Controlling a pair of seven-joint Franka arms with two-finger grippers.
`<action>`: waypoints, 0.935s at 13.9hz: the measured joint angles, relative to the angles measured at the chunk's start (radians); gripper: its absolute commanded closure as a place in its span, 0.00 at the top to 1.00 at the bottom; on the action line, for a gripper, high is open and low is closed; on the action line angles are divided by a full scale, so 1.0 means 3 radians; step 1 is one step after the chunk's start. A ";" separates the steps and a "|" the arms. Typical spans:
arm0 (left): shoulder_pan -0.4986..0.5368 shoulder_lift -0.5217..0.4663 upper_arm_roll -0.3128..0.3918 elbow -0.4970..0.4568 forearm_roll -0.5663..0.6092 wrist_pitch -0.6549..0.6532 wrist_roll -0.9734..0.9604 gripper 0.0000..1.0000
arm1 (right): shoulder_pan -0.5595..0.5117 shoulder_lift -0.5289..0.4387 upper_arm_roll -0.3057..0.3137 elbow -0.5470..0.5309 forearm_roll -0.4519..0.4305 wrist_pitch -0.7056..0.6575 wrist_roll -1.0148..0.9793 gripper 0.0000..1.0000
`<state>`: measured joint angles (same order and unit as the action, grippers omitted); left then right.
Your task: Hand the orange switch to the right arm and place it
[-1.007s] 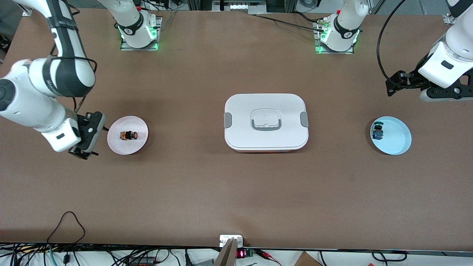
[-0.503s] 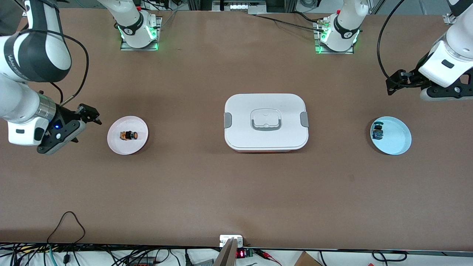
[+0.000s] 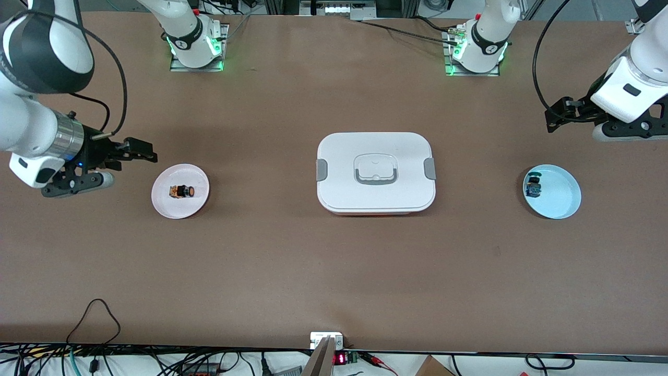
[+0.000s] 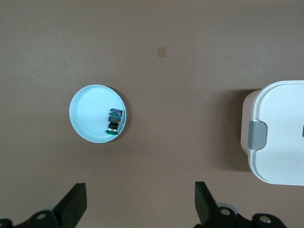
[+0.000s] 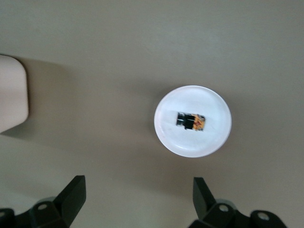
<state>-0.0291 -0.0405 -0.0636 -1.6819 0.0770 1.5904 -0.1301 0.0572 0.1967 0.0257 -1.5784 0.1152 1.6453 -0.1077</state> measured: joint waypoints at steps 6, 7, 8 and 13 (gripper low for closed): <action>-0.0002 0.0000 -0.0003 0.0006 0.0000 0.0000 0.0000 1.00 | -0.0028 -0.0208 -0.0402 0.0157 -0.0328 -0.0114 0.0251 1.00; -0.0001 0.0000 -0.0002 0.0007 0.0000 0.0000 0.0000 1.00 | -0.0033 -0.0219 -0.0416 0.0170 -0.0345 -0.0163 0.0302 1.00; -0.0002 0.0000 -0.0003 0.0007 0.0000 0.0000 0.0000 1.00 | -0.0030 -0.0230 -0.0415 0.0172 -0.0361 -0.0182 0.0316 1.00; -0.0002 0.0000 -0.0003 0.0007 0.0000 0.0000 0.0000 1.00 | -0.0021 -0.0398 -0.0406 -0.0152 -0.0375 0.0074 0.0324 1.00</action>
<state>-0.0296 -0.0404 -0.0645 -1.6797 0.0769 1.5903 -0.1301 0.0509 0.0774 -0.0960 -1.6241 0.0025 1.6677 -0.0103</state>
